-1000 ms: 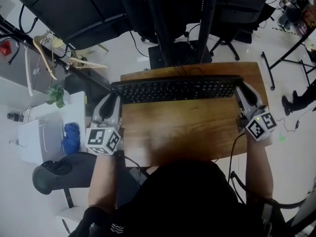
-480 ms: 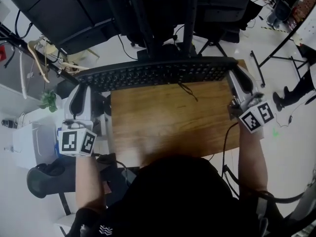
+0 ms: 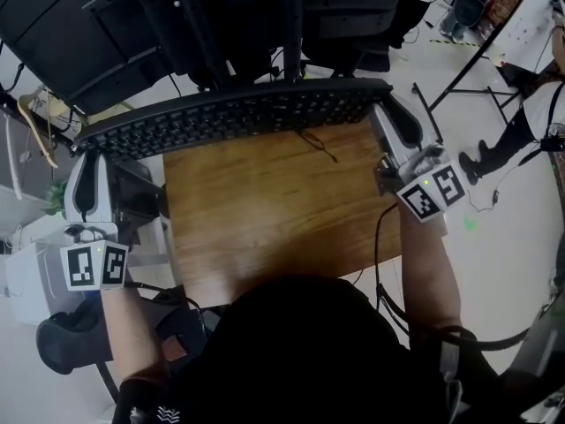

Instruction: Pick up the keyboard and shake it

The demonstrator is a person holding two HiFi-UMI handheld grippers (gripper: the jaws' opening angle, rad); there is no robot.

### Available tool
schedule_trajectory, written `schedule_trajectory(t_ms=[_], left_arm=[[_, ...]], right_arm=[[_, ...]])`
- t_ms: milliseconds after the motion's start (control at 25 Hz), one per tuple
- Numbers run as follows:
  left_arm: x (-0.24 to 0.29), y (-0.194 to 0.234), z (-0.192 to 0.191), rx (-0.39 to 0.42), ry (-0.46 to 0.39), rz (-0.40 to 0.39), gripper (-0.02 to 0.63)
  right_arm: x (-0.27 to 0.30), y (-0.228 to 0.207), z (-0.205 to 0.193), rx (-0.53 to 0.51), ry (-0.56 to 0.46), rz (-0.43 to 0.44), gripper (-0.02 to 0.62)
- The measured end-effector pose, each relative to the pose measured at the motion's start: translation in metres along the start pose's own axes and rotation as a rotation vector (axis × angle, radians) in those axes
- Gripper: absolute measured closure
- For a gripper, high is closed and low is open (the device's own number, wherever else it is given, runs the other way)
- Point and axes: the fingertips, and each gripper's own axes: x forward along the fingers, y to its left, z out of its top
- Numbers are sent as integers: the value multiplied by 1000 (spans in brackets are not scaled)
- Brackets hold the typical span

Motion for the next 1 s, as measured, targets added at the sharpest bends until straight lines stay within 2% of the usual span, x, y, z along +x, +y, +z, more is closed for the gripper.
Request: schedule_trajectory(t_ms=[400,1000], left_arm=[[4,1,-2,12,13,-8,520],[13,-16,18,50,-14,-43,520]], right_arm=[[0,0,-4,6,8,-1,495],[-19,-11,8,21,-67,-21,495]])
